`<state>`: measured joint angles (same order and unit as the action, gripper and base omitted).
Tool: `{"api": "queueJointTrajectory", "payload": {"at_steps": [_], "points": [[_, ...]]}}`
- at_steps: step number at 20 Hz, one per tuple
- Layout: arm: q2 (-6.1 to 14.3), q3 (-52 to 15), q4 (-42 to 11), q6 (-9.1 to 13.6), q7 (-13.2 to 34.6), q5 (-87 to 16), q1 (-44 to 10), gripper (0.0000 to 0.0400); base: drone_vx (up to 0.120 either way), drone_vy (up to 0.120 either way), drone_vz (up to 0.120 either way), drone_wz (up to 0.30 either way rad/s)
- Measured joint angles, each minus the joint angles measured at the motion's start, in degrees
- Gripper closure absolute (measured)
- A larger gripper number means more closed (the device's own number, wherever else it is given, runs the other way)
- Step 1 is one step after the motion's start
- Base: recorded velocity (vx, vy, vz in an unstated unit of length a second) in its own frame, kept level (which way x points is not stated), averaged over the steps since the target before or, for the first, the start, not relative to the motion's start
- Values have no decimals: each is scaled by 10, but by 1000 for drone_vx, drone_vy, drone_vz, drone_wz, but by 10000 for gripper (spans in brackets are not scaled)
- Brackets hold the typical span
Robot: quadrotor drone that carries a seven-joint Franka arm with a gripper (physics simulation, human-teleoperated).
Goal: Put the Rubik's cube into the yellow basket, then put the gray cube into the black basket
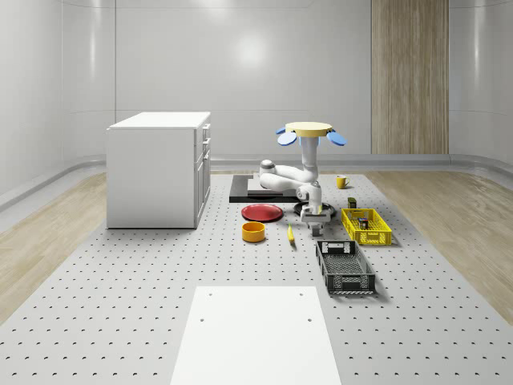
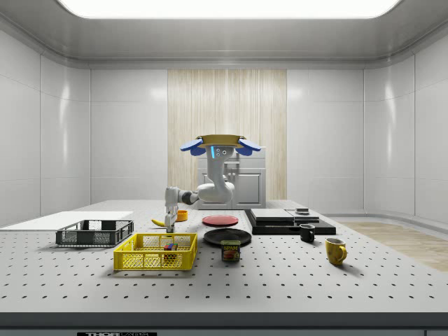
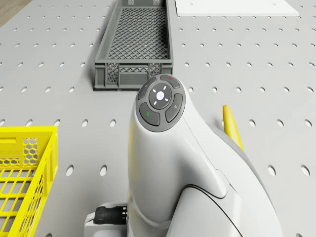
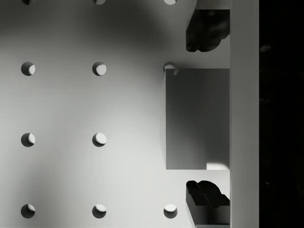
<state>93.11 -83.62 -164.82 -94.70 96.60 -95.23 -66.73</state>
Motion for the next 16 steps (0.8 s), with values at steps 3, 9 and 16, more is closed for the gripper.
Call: {"api": "queueJointTrajectory", "payload": {"at_steps": [3,9,16], "points": [[-1,10,1,-2,-2,-9,1,0,0,0,0,0],[-3,21,3,-3,-4,-21,2,0,0,0,0,0],[-6,39,5,-5,-4,-39,1,79,0,0,0,0]]}}
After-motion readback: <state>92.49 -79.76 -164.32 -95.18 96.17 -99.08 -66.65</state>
